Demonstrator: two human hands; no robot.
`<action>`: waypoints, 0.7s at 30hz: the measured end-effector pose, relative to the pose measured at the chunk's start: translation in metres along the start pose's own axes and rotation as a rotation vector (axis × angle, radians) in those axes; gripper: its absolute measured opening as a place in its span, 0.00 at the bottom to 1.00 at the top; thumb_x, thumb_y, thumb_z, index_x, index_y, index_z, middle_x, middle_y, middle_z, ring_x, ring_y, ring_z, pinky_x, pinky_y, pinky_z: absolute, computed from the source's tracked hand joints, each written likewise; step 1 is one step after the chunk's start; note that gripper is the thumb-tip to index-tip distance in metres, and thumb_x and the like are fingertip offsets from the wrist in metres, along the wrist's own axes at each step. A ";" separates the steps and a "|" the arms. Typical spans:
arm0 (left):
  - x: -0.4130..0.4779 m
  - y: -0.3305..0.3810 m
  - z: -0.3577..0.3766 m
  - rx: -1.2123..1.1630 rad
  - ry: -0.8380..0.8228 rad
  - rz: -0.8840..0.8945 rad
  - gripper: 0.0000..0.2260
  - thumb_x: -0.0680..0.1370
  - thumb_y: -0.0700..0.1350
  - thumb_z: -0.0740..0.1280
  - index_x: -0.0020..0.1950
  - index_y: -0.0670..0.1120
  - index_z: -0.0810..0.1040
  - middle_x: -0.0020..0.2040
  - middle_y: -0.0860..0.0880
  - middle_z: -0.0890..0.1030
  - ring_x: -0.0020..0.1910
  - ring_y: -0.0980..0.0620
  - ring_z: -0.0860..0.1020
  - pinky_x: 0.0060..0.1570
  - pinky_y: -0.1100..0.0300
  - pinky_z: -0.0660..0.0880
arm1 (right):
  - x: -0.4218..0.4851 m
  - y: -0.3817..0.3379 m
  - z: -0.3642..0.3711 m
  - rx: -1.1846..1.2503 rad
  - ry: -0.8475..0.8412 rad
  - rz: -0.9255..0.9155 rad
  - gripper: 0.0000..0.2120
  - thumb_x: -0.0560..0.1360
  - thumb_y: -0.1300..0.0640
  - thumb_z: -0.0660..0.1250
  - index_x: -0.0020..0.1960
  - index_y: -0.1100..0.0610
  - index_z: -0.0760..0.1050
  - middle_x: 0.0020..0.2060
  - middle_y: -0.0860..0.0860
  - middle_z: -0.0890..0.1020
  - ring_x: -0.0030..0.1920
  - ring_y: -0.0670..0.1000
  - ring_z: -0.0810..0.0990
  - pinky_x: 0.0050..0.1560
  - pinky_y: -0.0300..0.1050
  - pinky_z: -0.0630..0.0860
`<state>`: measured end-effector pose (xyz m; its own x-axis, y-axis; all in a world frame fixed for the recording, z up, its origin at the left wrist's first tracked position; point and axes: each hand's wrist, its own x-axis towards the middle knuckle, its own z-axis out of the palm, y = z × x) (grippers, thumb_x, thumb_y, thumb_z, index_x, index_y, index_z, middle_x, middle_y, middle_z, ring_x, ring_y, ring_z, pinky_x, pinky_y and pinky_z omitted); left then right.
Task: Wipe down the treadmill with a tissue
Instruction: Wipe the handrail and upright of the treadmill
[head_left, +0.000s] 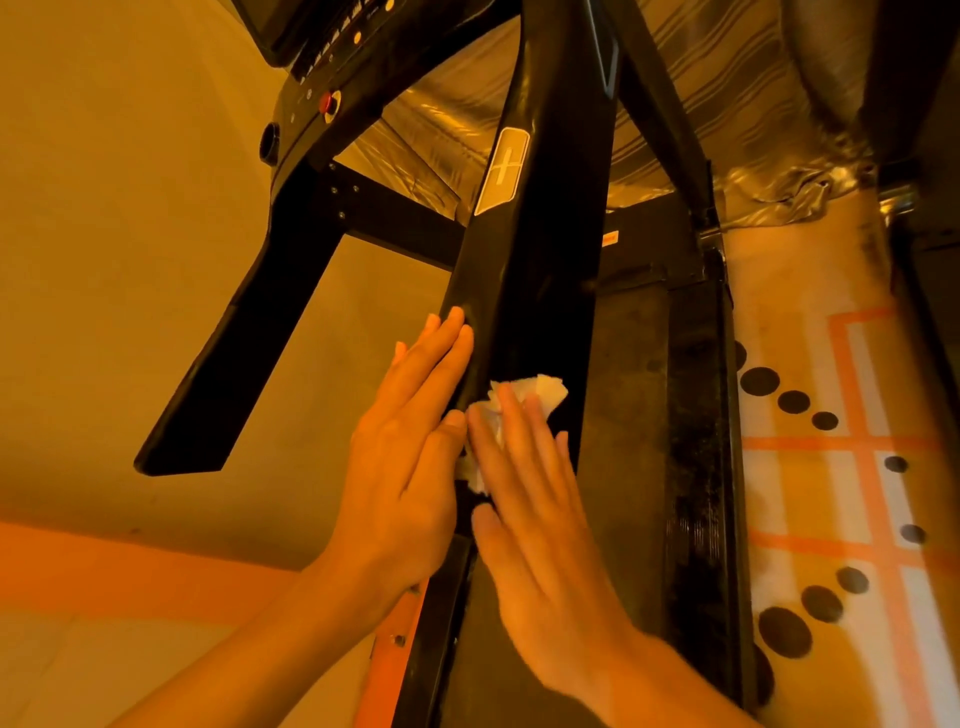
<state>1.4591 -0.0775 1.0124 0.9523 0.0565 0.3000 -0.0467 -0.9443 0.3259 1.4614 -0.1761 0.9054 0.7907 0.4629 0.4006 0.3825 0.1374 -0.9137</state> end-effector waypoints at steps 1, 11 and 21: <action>0.000 0.000 0.000 -0.001 0.001 -0.002 0.25 0.83 0.47 0.52 0.78 0.39 0.68 0.80 0.46 0.66 0.82 0.50 0.60 0.81 0.41 0.55 | 0.018 0.006 -0.006 -0.012 0.018 -0.006 0.25 0.86 0.39 0.38 0.82 0.35 0.36 0.82 0.37 0.37 0.82 0.45 0.35 0.80 0.50 0.32; 0.000 0.003 0.001 0.057 0.005 -0.003 0.25 0.82 0.46 0.53 0.78 0.40 0.68 0.81 0.47 0.66 0.82 0.52 0.60 0.81 0.47 0.53 | -0.021 -0.007 0.012 0.101 0.049 0.069 0.26 0.85 0.38 0.40 0.80 0.31 0.35 0.82 0.35 0.38 0.82 0.44 0.36 0.78 0.45 0.31; 0.003 0.009 0.001 0.091 -0.010 -0.045 0.27 0.80 0.47 0.55 0.79 0.43 0.68 0.81 0.50 0.66 0.82 0.54 0.59 0.81 0.50 0.52 | 0.195 0.080 -0.073 -0.034 0.112 0.319 0.26 0.89 0.52 0.43 0.84 0.52 0.41 0.84 0.52 0.44 0.83 0.53 0.39 0.80 0.69 0.38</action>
<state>1.4617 -0.0863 1.0159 0.9556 0.0964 0.2783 0.0230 -0.9665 0.2558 1.6813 -0.1390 0.9157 0.9200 0.3785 0.1014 0.1212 -0.0288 -0.9922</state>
